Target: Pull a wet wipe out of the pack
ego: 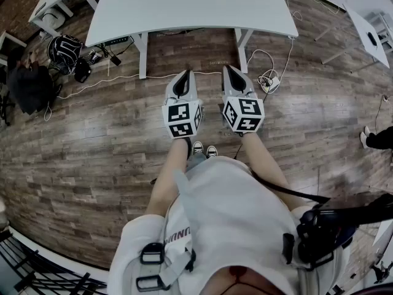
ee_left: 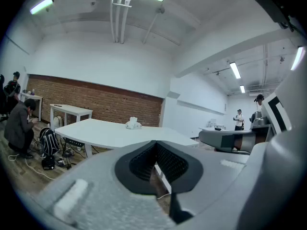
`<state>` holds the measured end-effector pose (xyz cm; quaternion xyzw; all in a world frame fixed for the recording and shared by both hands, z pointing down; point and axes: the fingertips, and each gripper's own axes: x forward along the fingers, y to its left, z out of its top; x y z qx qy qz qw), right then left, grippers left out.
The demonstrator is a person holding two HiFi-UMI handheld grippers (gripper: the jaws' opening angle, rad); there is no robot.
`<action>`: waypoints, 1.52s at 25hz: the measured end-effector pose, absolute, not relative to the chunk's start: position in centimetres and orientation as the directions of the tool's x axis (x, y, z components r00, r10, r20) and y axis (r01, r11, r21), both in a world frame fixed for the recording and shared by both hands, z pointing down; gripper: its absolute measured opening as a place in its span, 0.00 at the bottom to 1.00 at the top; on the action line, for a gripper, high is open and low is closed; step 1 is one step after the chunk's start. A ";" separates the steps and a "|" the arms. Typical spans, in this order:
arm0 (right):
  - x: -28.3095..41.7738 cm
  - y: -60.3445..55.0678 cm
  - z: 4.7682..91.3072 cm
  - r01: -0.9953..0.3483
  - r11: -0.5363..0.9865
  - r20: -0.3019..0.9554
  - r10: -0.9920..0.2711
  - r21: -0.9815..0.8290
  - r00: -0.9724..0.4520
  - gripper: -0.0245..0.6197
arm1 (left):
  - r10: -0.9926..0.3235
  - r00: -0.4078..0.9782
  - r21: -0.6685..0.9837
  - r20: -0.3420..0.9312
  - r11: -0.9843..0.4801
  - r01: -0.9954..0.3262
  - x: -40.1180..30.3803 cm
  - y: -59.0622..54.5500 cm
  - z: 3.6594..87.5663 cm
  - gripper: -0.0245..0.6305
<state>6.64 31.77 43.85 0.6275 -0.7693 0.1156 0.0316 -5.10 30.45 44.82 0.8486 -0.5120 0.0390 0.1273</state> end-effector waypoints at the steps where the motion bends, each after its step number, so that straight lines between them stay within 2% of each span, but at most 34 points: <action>1: 6.6 31.7 43.8 -0.974 0.183 0.193 -0.959 -0.136 -0.207 0.04 | -0.859 0.472 0.178 0.196 -0.442 -0.879 -5.3 30.4 44.9 0.04; 14: 8.3 30.6 43.9 -0.987 0.124 0.201 -0.969 -0.098 -0.142 0.05 | -0.840 0.493 0.220 0.226 -0.449 -0.866 -5.0 29.2 47.0 0.04; 28: 12.9 15.1 45.3 -0.959 0.253 0.216 -0.937 -0.126 -0.275 0.04 | -0.889 0.400 0.203 0.222 -0.359 -0.911 -0.2 14.8 46.7 0.04; 38: 12.2 6.1 46.1 -0.966 0.225 0.220 -0.944 -0.126 -0.248 0.05 | -0.877 0.429 0.190 0.217 -0.394 -0.899 -0.4 5.2 46.9 0.04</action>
